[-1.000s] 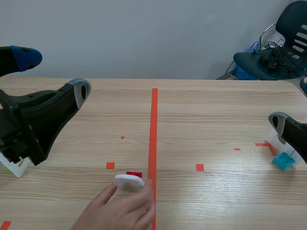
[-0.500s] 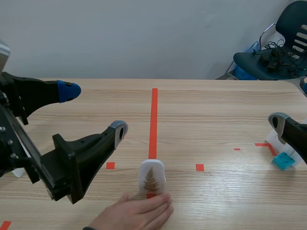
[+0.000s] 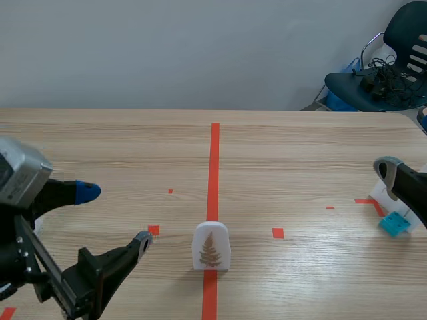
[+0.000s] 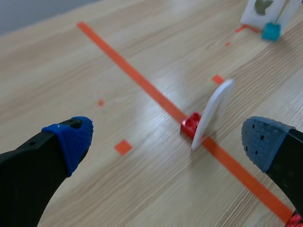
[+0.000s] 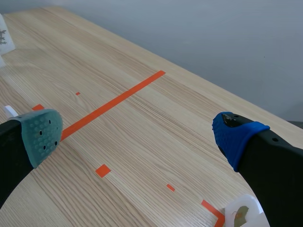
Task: Do the leaf sorting experiment
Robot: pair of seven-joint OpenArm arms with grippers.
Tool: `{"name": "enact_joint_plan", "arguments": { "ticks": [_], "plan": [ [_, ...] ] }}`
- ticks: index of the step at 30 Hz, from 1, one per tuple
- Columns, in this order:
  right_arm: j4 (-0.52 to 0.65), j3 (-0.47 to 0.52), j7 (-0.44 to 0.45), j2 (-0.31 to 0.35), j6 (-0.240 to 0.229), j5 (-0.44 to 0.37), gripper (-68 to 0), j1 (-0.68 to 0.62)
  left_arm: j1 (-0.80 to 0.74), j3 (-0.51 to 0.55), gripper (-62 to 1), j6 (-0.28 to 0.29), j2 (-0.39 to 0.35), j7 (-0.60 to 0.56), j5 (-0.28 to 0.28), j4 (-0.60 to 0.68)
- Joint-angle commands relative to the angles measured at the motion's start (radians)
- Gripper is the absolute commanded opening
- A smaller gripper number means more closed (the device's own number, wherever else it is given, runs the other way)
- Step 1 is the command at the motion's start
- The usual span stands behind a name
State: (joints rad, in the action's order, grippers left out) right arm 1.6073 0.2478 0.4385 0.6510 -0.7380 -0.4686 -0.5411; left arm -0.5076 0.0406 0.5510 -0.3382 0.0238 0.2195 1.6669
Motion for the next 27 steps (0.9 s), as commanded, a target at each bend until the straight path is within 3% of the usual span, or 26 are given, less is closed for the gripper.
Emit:
{"name": "enact_joint_plan", "arguments": {
  "ticks": [1, 4, 8, 14, 17, 20, 25, 27],
  "plan": [
    [0.002, 0.016, 0.011, 0.005, -0.008, -0.014, 0.4, 0.015, 0.036, -0.019, 1.4, 0.016, -0.001, -0.039, 0.014, -0.037],
    [0.002, 0.016, 0.011, 0.005, -0.008, -0.014, 0.4, 0.015, 0.09, -0.062, 1.4, 0.047, -0.001, -0.093, -0.024, -0.135],
    [0.002, 0.016, 0.011, 0.005, -0.008, -0.014, 0.4, 0.015, 0.163, -0.155, 1.4, 0.047, 0.0, -0.167, -0.117, -0.235],
    [0.002, 0.016, 0.011, 0.005, -0.008, -0.014, 0.4, 0.015, 0.274, -0.282, 1.4, 0.026, 0.026, -0.223, -0.203, -0.362],
    [0.002, 0.016, 0.011, 0.005, -0.008, -0.014, 0.4, 0.015, 0.323, -0.333, 1.4, -0.012, 0.049, -0.254, -0.218, -0.43],
    [0.002, 0.016, 0.011, 0.005, -0.008, -0.014, 0.4, 0.015, 0.37, -0.375, 1.4, -0.016, 0.075, -0.268, -0.252, -0.494],
    [0.002, 0.016, 0.011, 0.005, -0.008, -0.014, 0.4, 0.015, 0.417, -0.429, 1.4, -0.021, 0.099, -0.286, -0.254, -0.554],
    [0.002, 0.016, 0.011, 0.005, -0.008, -0.014, 0.4, 0.015, 0.42, -0.439, -3.4, -0.045, 0.106, -0.297, -0.254, -0.557]
  ]
}}
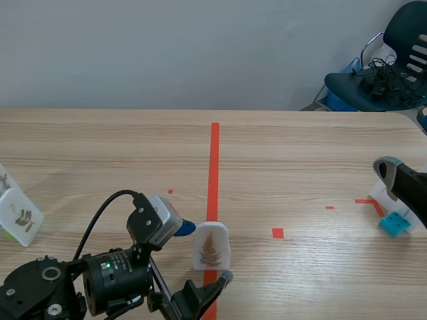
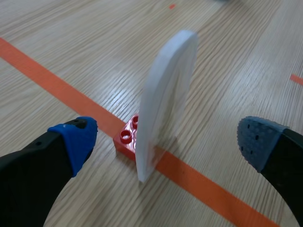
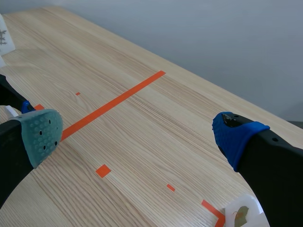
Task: Do the leaf sorting experiment
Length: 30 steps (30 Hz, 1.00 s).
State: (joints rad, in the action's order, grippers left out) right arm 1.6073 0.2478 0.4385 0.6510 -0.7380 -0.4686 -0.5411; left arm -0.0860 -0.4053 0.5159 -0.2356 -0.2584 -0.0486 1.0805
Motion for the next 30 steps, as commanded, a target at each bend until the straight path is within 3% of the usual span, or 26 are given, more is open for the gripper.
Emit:
{"name": "enact_joint_plan", "arguments": {
  "ticks": [1, 6, 14, 20, 23, 30],
  "plan": [
    [0.002, 0.016, 0.011, 0.005, -0.008, -0.014, 0.4, 0.015, 0.001, 0.005, -7.1, -0.024, 0.006, -0.014, 0.014, 0.029],
    [0.002, 0.016, 0.011, 0.005, -0.008, -0.014, 0.4, 0.015, 0.004, -0.001, -28.8, -0.066, 0.008, -0.022, 0.014, 0.028],
    [0.002, 0.016, 0.007, 0.005, -0.008, -0.014, 0.4, 0.015, 0.002, -0.001, -49.8, -0.056, 0.008, -0.022, 0.015, 0.027],
    [0.002, 0.016, 0.004, 0.005, -0.008, -0.014, 0.4, 0.015, -0.01, 0.002, -55.4, -0.047, 0.007, -0.022, 0.05, 0.031],
    [0.002, 0.016, 0.004, 0.005, -0.008, -0.014, 0.4, 0.015, -0.042, 0.018, -55.4, -0.027, 0.002, -0.019, 0.117, 0.074],
    [0.002, 0.016, 0.004, 0.005, -0.008, -0.014, 0.4, 0.015, -0.182, 0.167, -55.4, -0.027, 0.002, -0.006, 0.207, 0.247]
  ]
}}
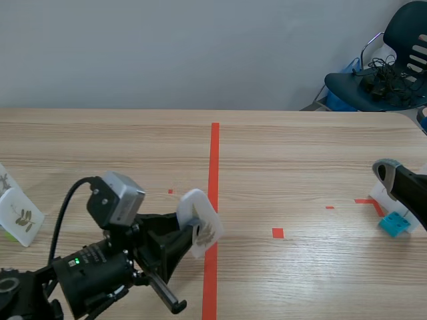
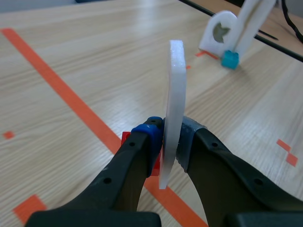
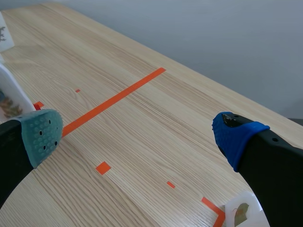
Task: Do the leaf sorting experiment
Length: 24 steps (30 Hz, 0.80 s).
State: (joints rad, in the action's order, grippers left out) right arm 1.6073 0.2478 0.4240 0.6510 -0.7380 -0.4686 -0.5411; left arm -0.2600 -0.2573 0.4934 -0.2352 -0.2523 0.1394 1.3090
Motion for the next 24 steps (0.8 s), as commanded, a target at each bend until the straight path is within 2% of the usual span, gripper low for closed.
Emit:
{"name": "enact_joint_plan", "arguments": {
  "ticks": [1, 6, 10, 16, 24],
  "plan": [
    [0.002, 0.016, 0.018, 0.005, -0.008, -0.014, 0.4, 0.015, -0.026, 0.049, -55.4, -0.015, 0.005, -0.013, 0.024, 0.036],
    [0.002, 0.016, 0.018, 0.005, -0.008, -0.014, 0.4, 0.015, -0.079, 0.201, -55.4, -0.121, 0.019, -0.002, 0.03, 0.057],
    [0.002, 0.016, 0.019, 0.005, -0.008, -0.014, 0.4, 0.015, -0.086, 0.298, -55.4, -0.18, 0.019, 0.034, 0.113, 0.055],
    [0.002, 0.016, 0.019, 0.005, -0.008, -0.014, 0.4, 0.015, -0.051, 0.381, -55.4, -0.32, 0.015, 0.043, 0.179, -0.002],
    [0.002, 0.016, 0.019, 0.005, -0.008, -0.014, 0.4, 0.015, 0.009, 0.407, -55.4, -0.34, -0.01, 0.037, 0.191, -0.157]
  ]
}}
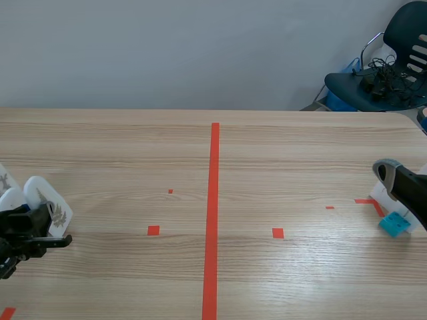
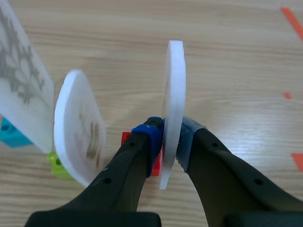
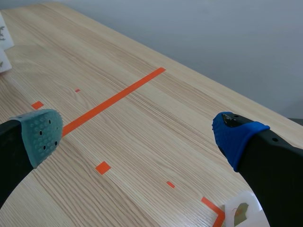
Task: Do the leaf sorting experiment
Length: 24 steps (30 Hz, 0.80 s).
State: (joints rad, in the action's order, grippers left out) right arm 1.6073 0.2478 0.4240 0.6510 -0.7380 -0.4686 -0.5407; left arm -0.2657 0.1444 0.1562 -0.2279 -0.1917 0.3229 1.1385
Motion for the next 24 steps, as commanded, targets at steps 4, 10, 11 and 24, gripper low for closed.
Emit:
{"name": "enact_joint_plan", "arguments": {
  "ticks": [4, 10, 11, 24],
  "plan": [
    [0.002, 0.016, 0.019, 0.005, -0.008, -0.014, 0.4, 0.015, 0.047, 0.03, -55.4, -0.016, -0.034, -0.029, 0.008, -0.032],
    [0.002, 0.016, 0.019, 0.002, -0.008, -0.014, 0.4, 0.015, 0.078, 0.051, -55.3, -0.016, -0.053, -0.029, 0.007, -0.064],
    [0.002, 0.016, 0.019, 0.002, -0.008, -0.014, 0.4, 0.015, 0.078, 0.051, -55.2, -0.015, -0.055, -0.029, 0.007, -0.064],
    [0.002, 0.016, 0.019, 0.002, -0.008, -0.014, 0.4, 0.015, 0.06, 0.051, -28.1, 0.076, -0.058, -0.027, 0.008, -0.011]
  ]
}}
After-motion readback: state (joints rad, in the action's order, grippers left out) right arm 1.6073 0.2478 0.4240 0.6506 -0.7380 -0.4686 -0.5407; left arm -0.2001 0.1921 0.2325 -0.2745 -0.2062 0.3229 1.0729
